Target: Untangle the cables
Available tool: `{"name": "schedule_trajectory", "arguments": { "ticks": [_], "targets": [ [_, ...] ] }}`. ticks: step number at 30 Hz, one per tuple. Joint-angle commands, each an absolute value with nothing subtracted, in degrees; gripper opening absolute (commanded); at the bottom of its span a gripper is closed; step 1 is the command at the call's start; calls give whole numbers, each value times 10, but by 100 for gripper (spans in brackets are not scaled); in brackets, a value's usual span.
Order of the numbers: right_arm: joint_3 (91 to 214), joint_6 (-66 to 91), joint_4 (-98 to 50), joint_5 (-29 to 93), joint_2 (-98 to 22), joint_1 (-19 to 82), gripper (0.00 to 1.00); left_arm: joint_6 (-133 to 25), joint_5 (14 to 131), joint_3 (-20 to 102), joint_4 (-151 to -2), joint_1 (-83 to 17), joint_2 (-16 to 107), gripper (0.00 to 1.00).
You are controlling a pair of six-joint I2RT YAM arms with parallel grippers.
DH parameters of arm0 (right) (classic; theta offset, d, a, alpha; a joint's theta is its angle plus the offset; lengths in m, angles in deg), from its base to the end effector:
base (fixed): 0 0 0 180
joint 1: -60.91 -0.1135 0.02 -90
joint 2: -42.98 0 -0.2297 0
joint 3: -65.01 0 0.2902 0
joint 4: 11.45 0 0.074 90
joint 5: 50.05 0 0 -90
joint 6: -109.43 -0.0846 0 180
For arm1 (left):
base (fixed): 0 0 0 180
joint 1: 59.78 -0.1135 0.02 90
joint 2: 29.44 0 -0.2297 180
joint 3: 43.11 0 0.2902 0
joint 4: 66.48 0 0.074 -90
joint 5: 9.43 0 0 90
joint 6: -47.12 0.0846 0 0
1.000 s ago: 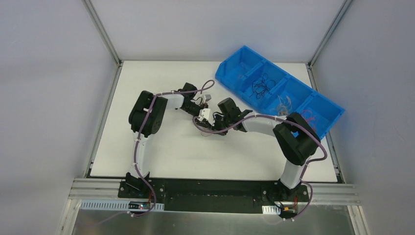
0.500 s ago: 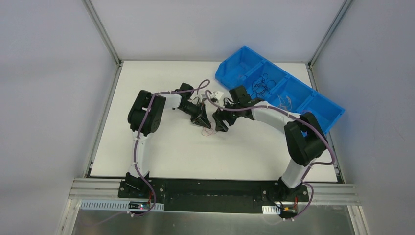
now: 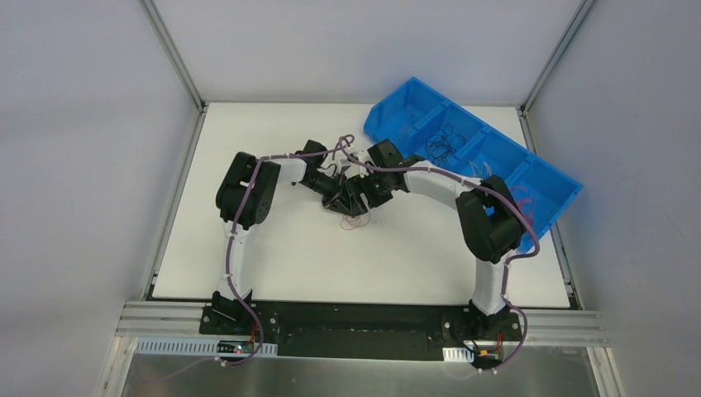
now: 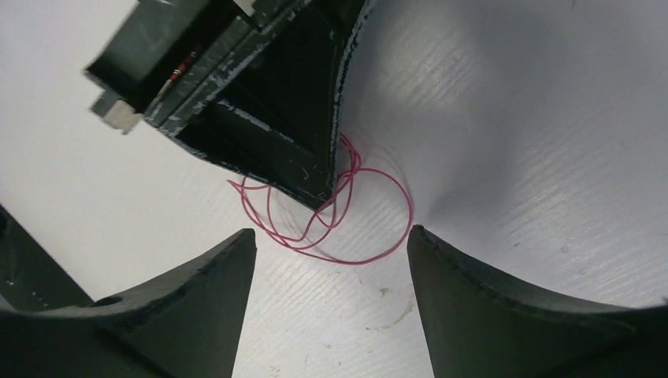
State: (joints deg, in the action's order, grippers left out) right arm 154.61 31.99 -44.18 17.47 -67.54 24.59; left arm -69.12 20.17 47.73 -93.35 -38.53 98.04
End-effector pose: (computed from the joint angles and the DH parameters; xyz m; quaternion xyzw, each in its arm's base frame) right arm 0.3529 0.2996 0.1024 -0.4409 0.8232 0.2442 0.2613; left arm 0.3874 -0.2296 0.0190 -0.0785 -0.8455 0.5279 0.0159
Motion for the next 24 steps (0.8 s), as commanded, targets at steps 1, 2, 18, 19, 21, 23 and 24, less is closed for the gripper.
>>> {"name": "schedule_trajectory", "arguments": {
  "ticks": [1, 2, 18, 19, 21, 23, 24],
  "targets": [
    [1545, 334, -463, 239, -687, 234, 71, -685, 238, 469, -928, -392, 993, 0],
    [1545, 341, -464, 250, -692, 231, 69, -685, 238, 469, -927, -392, 993, 0],
    [1568, 363, -506, 369, -755, 195, 0, -684, 244, 469, -927, -391, 964, 0],
    [1573, 363, -515, 370, -758, 195, 0, -682, 245, 468, -927, -392, 955, 2],
    [1570, 367, -516, 369, -748, 198, 0, -680, 245, 459, -927, -399, 931, 14],
    [1560, 375, -511, 358, -726, 205, 0, -677, 238, 449, -926, -414, 903, 24],
    [1556, 378, -507, 349, -716, 211, 0, -676, 233, 443, -925, -422, 890, 28]
  ]
}}
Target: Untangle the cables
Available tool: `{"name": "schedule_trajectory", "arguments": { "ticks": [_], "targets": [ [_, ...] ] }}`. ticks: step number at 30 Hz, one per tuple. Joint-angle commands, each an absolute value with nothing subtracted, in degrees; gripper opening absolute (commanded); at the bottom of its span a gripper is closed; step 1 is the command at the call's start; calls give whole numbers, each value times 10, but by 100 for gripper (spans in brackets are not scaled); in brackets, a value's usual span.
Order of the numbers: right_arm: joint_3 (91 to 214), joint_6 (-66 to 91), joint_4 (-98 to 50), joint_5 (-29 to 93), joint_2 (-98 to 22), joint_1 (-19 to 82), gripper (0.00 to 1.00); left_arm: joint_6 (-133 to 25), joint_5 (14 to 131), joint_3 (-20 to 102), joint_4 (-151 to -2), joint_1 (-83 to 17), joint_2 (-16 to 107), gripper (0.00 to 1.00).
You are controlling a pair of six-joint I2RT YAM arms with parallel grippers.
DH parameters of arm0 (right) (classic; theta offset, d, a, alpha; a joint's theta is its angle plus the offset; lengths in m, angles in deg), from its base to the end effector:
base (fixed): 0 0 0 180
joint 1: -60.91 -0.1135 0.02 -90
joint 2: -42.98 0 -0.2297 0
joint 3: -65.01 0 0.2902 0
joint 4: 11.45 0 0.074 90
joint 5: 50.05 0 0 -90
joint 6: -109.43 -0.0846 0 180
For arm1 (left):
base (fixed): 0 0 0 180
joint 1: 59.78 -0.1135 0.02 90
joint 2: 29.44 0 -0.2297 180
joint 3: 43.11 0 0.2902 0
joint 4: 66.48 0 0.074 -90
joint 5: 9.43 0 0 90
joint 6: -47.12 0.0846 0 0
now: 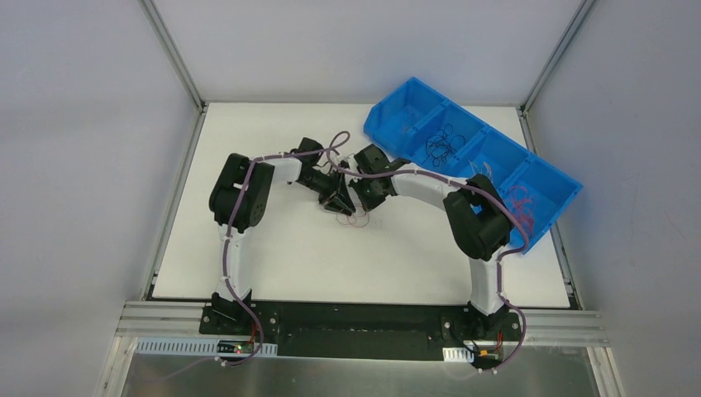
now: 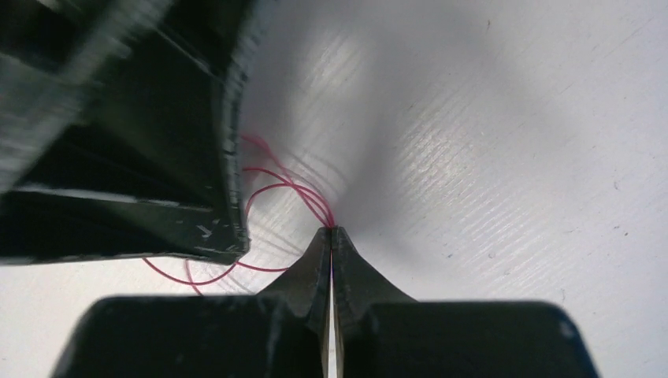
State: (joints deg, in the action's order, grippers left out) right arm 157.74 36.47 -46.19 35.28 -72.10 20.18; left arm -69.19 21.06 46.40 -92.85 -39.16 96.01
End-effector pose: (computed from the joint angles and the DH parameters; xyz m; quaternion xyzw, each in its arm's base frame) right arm 0.3530 0.3131 0.0783 -0.4730 0.8335 0.0963 0.2690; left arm 0.3885 -0.2241 0.0268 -0.0768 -0.8478 0.5247 0.0013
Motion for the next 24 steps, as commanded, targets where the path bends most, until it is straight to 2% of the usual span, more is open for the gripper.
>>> {"name": "schedule_trajectory", "arguments": {
  "ticks": [1, 5, 9, 16, 24],
  "targets": [
    [1553, 381, -503, 334, -702, 218, 0, -674, 225, 438, -923, -431, 874, 31],
    [1544, 380, -476, 294, -652, 244, 0, -668, 186, 418, -914, -467, 803, 44],
    [1559, 380, -471, 268, -615, 257, 0, -682, 174, 395, -914, -509, 753, 51],
    [1658, 352, -474, 245, -595, 303, 0, -693, 211, 363, -913, -593, 700, 52],
    [1895, 331, -465, 245, -682, 374, 0, -687, 234, 346, -917, -594, 666, 52]
  ]
}}
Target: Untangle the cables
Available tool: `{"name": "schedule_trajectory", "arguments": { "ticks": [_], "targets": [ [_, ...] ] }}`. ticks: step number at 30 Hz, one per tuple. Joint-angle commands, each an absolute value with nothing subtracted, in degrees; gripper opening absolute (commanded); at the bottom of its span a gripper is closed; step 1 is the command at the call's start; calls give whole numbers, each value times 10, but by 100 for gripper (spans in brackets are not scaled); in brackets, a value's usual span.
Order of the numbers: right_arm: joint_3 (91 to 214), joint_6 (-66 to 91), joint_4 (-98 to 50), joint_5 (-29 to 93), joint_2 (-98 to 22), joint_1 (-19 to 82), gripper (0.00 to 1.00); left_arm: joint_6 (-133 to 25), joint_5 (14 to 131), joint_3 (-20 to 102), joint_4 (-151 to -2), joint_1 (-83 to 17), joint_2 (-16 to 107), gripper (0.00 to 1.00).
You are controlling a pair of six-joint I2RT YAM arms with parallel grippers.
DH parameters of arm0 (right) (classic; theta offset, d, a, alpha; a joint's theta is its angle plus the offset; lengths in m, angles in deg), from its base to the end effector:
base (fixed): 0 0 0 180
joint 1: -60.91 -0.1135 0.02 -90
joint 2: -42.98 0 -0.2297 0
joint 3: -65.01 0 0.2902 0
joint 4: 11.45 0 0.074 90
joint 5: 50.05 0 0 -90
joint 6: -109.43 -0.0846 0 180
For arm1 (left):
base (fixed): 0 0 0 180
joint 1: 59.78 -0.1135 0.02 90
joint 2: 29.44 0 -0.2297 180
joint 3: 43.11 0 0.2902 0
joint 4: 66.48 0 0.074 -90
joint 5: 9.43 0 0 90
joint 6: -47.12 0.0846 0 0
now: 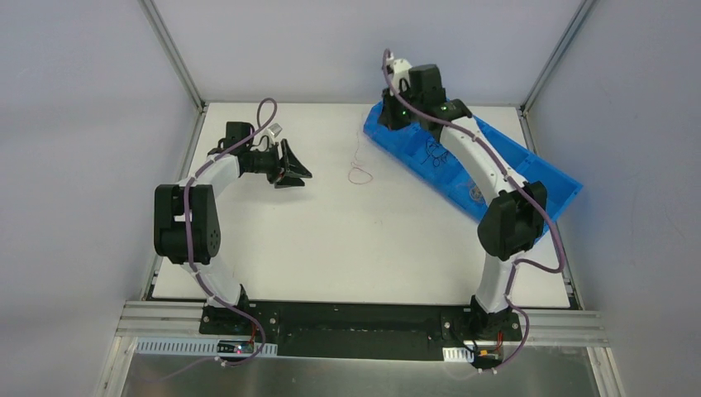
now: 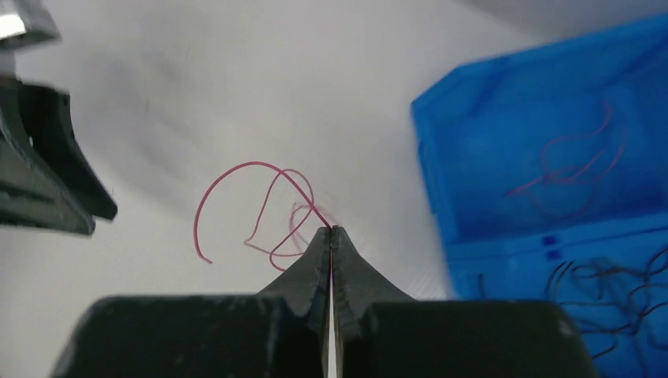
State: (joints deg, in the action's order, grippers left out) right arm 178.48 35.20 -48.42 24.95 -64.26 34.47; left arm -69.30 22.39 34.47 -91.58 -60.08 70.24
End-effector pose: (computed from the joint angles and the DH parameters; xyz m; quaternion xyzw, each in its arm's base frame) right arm 0.4473 0.2469 0.2848 -0.3705 0.7808 0.1585 0.4775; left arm 0.4085 -0.0697 0.1437 -0.0154 0.8326 -0.5130 0.2083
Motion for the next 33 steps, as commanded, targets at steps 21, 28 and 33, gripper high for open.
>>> {"name": "schedule_trajectory", "arguments": {
  "ticks": [21, 28, 33],
  "targets": [
    [2138, 328, -366, 320, -815, 502, 0, -626, 259, 382, -974, -594, 698, 53],
    [2122, 336, -354, 317, -825, 520, 0, -615, 262, 392, -986, -594, 712, 53],
    [2107, 362, -368, 313, -848, 524, 0, -603, 266, 407, -999, -594, 722, 54]
  ]
}}
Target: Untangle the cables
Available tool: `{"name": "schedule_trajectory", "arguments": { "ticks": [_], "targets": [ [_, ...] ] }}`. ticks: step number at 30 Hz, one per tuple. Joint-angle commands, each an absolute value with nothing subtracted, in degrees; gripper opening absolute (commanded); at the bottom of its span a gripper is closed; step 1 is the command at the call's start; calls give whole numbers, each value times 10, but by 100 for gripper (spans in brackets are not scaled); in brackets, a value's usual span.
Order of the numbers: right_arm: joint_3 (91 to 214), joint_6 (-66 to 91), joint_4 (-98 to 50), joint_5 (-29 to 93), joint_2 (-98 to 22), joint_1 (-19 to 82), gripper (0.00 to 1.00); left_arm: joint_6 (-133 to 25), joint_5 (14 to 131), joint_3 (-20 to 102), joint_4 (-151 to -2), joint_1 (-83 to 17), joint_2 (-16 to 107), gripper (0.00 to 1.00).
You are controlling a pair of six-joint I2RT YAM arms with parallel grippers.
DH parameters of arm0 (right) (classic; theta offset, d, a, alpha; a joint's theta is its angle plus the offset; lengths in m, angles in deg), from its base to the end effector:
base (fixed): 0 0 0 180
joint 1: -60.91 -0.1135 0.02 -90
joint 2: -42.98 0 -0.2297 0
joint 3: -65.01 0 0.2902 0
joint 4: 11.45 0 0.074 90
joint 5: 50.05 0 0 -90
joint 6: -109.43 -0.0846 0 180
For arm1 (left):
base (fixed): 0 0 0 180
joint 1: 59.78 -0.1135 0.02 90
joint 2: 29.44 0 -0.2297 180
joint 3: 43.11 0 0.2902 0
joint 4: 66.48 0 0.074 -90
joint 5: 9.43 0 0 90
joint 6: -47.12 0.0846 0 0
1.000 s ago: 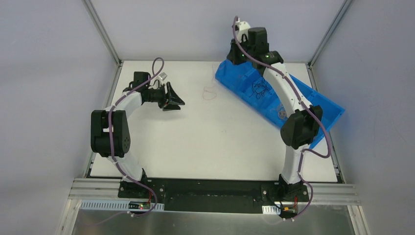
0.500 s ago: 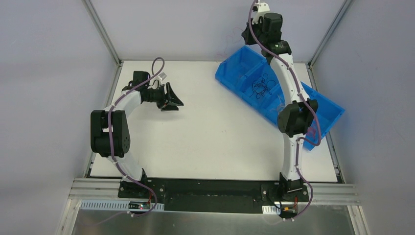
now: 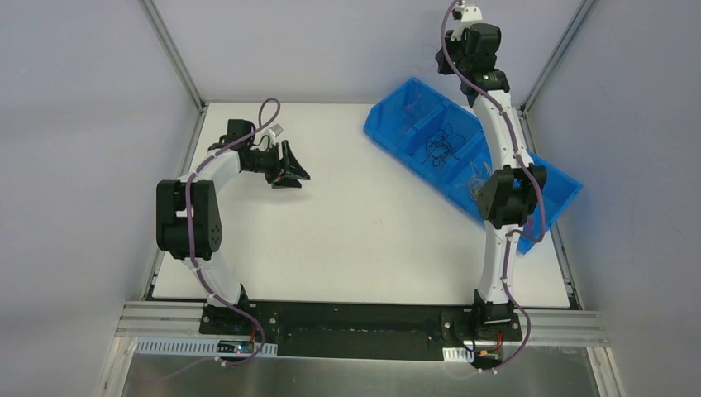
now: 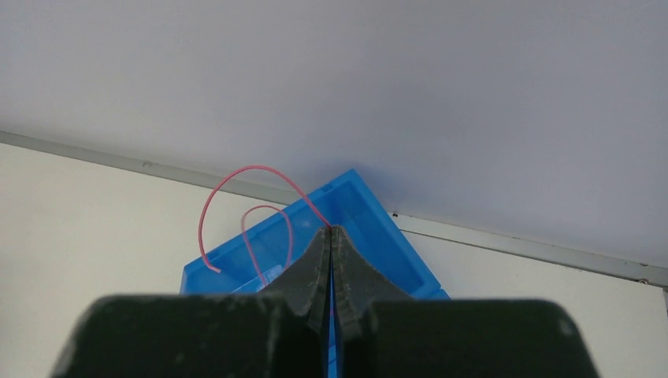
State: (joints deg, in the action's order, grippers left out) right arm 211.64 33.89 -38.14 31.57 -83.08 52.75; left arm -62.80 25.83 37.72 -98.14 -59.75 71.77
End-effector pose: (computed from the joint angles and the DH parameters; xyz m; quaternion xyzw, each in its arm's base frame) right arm 0.5760 0.0951 0.3843 -0.1934 0.7179 0.0176 0.6685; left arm 0.4122 -0.0693 0.1409 0.0022 0.8530 -0.4782 0.2092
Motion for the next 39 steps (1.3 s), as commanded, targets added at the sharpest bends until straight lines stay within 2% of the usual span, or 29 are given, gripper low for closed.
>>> {"name": "schedule_trajectory", "arguments": {
  "ticks": [1, 2, 5, 6, 12, 14, 15, 17, 19, 20, 23, 29, 33, 39],
  "targets": [
    [2107, 366, -371, 313, -852, 525, 0, -597, 268, 413, -1002, -594, 722, 54],
    [2108, 367, -380, 313, -855, 524, 2, -588, 268, 420, -1007, -594, 723, 54],
    [2111, 371, -406, 300, -855, 525, 37, -556, 276, 439, -1029, -594, 718, 56],
    [2107, 369, -411, 297, -850, 525, 44, -546, 279, 444, -1036, -594, 716, 56],
    [2068, 360, -419, 284, -808, 524, 55, -507, 295, 465, -1067, -595, 715, 60],
    [2059, 356, -427, 277, -793, 525, 62, -494, 297, 478, -1079, -595, 715, 67],
    [2056, 354, -435, 271, -785, 524, 68, -487, 302, 486, -1087, -595, 715, 75],
    [2046, 349, -456, 257, -766, 525, 81, -469, 320, 509, -1106, -595, 713, 97],
    [2029, 340, -477, 245, -742, 524, 96, -453, 343, 542, -1136, -594, 713, 99],
    [2015, 337, -488, 239, -729, 524, 99, -444, 347, 563, -1157, -595, 716, 99],
    [1960, 322, -512, 228, -675, 526, 99, -411, 375, 674, -1248, -592, 740, 99],
    [1767, 284, -533, 206, -528, 536, 99, -415, 531, 835, -1349, -582, 761, 99],
    [1646, 265, -546, 195, -442, 545, 99, -403, 584, 827, -1350, -569, 729, 99],
    [1496, 262, -531, 181, -322, 574, 99, -400, 663, 727, -1350, -518, 677, 99]
  ]
}}
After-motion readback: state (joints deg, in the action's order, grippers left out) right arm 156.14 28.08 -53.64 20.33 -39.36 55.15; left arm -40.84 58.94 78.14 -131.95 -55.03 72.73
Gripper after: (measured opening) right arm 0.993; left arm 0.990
